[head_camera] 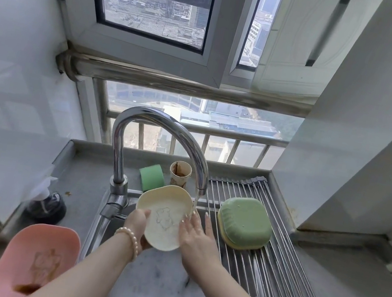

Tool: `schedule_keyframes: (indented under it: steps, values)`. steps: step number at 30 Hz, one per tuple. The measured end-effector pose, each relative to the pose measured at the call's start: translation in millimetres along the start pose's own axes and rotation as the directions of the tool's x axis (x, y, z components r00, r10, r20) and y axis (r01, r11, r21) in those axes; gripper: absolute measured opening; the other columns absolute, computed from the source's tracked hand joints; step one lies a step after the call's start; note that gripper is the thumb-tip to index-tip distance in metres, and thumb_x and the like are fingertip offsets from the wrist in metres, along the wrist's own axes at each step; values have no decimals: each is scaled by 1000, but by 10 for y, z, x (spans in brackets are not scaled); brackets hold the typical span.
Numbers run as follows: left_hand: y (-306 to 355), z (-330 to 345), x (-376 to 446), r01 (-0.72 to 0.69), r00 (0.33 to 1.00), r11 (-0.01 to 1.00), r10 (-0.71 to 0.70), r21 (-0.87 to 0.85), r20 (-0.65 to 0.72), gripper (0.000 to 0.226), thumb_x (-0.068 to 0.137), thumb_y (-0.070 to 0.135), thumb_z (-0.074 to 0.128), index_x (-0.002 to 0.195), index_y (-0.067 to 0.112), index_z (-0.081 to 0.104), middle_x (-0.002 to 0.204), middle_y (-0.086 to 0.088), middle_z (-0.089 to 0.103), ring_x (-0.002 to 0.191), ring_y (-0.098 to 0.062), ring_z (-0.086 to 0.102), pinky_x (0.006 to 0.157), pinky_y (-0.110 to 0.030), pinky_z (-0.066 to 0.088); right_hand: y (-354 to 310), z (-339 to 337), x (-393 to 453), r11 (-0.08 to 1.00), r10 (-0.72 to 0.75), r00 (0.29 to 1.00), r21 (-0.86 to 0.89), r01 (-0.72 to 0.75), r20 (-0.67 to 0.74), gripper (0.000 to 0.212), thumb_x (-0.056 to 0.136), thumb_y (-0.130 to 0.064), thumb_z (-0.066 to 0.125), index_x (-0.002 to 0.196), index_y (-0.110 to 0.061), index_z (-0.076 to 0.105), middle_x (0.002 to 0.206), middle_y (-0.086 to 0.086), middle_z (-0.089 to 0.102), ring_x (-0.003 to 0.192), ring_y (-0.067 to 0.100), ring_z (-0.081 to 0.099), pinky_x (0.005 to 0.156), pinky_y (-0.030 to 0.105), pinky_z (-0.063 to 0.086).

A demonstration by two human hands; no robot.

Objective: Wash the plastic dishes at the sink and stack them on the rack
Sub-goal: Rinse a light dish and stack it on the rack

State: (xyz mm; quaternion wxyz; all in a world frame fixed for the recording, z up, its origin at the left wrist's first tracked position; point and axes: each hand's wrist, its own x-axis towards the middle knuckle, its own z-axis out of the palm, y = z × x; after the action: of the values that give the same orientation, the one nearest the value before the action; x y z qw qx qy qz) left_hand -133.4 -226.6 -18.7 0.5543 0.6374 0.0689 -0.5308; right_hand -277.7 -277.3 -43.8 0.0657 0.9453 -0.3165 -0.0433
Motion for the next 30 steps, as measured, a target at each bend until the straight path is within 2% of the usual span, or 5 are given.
schedule_keyframes:
  steps: [3,6,15,21,30]
  values:
    - [15,-20,1,10,999,1000,-10,0,53,30,93,18,50,115,-1,55,106,-24,66,94,-40,64,67,-45,54,-65,60,-18,999,19,992,34,-15,-121,45,36,-15,87,78,-2,76,78,18,72,78,26,72,102,40,36]
    - [-112,55,-124,-94,991,993,99,-65,86,28,87,1,53,114,-5,56,99,-23,66,84,-37,65,66,-39,54,-151,20,-68,985,8,970,170,35,-243,34,14,-9,82,39,-16,60,38,-4,53,34,12,53,71,27,59]
    - [-311,143,-159,-160,987,970,156,-184,-39,23,94,15,48,111,2,57,100,-21,65,88,-39,64,69,-45,56,-61,220,-132,891,28,881,411,192,-472,22,60,-21,79,52,-21,59,50,-8,57,46,11,54,46,21,45]
    - [-91,-7,-25,-62,998,990,58,124,39,15,91,7,41,102,2,51,91,-19,59,85,-36,59,71,-47,54,325,247,-178,989,-58,959,113,92,-278,45,49,-31,91,89,-21,76,98,-7,74,102,21,68,89,54,50]
    - [-355,26,-128,-67,945,972,134,-227,298,61,64,6,64,123,-5,53,117,-28,63,100,-41,63,70,-40,56,-149,156,-96,884,61,879,434,172,-473,27,42,-3,74,60,-23,71,57,-9,66,53,6,61,90,23,48]
